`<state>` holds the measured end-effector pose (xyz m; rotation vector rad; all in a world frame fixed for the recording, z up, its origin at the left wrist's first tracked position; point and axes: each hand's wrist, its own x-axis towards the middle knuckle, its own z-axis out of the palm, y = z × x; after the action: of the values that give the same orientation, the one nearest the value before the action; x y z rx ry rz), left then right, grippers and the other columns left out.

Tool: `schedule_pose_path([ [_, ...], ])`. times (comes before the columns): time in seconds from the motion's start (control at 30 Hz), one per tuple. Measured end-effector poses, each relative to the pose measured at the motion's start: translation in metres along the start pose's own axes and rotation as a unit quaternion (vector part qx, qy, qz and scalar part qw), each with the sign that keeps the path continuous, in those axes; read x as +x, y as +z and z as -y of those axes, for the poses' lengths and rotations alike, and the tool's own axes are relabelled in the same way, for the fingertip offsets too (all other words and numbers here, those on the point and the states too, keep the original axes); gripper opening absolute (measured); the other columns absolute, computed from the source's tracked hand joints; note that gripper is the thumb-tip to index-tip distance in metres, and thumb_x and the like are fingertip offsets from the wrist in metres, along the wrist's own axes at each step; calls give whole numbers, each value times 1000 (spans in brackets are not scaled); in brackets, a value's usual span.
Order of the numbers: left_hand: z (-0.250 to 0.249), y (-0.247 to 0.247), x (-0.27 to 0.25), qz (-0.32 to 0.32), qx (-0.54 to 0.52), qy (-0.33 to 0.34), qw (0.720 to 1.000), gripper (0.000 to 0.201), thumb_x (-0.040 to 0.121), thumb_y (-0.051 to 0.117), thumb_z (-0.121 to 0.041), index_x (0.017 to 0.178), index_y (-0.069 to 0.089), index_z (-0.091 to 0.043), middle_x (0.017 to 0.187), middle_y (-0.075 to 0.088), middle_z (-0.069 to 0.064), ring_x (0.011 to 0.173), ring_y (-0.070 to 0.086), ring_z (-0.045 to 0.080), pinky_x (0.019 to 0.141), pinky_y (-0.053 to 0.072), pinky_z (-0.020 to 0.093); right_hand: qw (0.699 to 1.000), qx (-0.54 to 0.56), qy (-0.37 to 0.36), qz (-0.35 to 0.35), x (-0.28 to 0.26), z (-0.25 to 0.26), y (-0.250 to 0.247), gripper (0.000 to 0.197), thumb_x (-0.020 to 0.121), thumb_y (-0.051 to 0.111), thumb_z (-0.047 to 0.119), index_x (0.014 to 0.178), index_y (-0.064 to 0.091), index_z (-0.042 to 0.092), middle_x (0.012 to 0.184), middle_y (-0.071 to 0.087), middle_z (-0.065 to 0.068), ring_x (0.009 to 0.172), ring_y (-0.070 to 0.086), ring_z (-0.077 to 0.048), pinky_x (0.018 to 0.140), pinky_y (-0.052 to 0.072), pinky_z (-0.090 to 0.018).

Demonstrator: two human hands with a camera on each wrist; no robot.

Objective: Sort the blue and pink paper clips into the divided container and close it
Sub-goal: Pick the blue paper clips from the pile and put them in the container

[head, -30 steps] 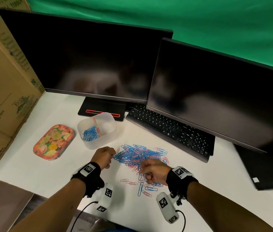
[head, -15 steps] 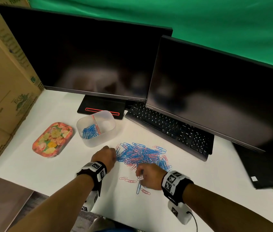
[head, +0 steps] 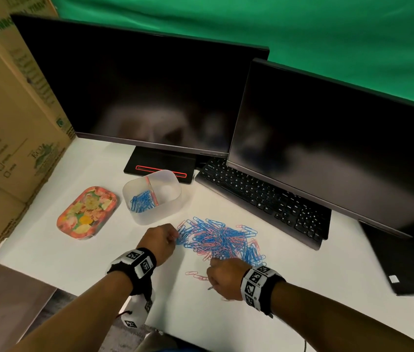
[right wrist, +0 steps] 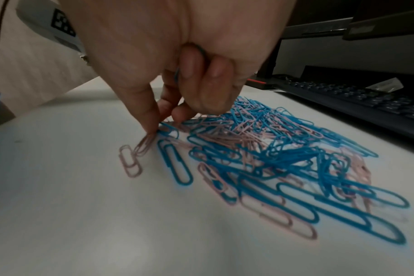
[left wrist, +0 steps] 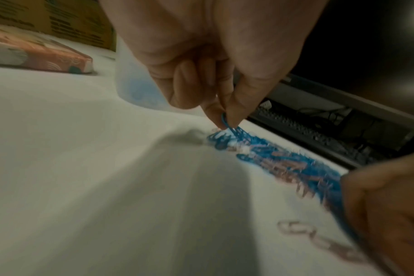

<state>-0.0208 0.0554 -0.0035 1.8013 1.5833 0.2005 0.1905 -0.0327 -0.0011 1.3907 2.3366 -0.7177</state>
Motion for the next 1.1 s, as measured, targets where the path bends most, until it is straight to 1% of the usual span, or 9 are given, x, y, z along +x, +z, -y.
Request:
schedule_pose_path([
  [0.2,-10,-10,4,1,-76,-6,997,19,88,57,-6,96,71,-15,87,63,-3,82,58,13,73,37,11,977,190,50,-77,8,-5,-11,12,84,53,17,88,64,20,87,65,4,86,61,-20,77,50,-27],
  [0.33,-12,-18,9,30,-151,-36,987,25,89,55,-6,81,70,-23,90,69,-2,89,63,17,82,46,23,925,346,99,-120,19,-8,-32,38,89,51,8,124,59,19,72,52,17,78,56,-12,81,50,-23],
  [0.4,-14,-21,9,54,-151,-33,986,31,91,48,-5,83,71,-23,89,67,-4,77,60,13,69,45,23,911,377,103,-134,26,-8,-45,47,92,45,7,136,47,22,70,50,13,72,52,-13,72,47,-22],
  [0.47,-14,-22,10,74,-146,-18,986,37,92,45,-4,82,72,-27,97,69,-2,86,61,15,75,44,22,905,388,107,-141,30,-6,-58,49,93,41,10,138,43,31,68,50,7,61,47,-14,59,42,-22],
  [0.57,-13,-21,8,87,-119,16,989,36,94,45,-6,86,70,-30,103,67,-1,96,60,14,80,42,13,920,361,92,-118,31,0,-74,47,94,37,10,133,50,34,81,58,1,60,46,-12,57,39,-22],
  [0.7,-13,-23,2,59,-119,73,988,24,90,55,-9,88,57,-33,82,62,-4,61,53,1,57,39,9,917,367,118,-105,44,-5,-73,40,96,37,10,126,60,23,120,63,-7,76,51,-5,67,40,-16],
  [0.87,-8,-25,4,62,-186,84,977,24,84,63,-10,82,57,-32,74,62,-5,58,47,8,67,43,24,889,437,108,-86,54,-12,-54,24,96,49,15,94,70,27,108,66,1,83,58,-3,80,47,-18],
  [0.97,-7,-24,5,70,-199,88,974,22,82,65,-11,82,58,-32,75,61,-3,66,51,15,71,46,28,894,430,103,-67,53,-11,-51,16,92,58,25,103,70,26,115,68,0,103,63,-11,94,48,-26],
  [1.1,-6,-24,7,74,-196,96,973,21,82,65,-12,80,58,-31,76,61,0,67,51,17,71,46,30,898,417,111,-85,54,-8,-56,15,89,60,25,77,65,32,97,70,2,96,66,-17,92,52,-35],
])
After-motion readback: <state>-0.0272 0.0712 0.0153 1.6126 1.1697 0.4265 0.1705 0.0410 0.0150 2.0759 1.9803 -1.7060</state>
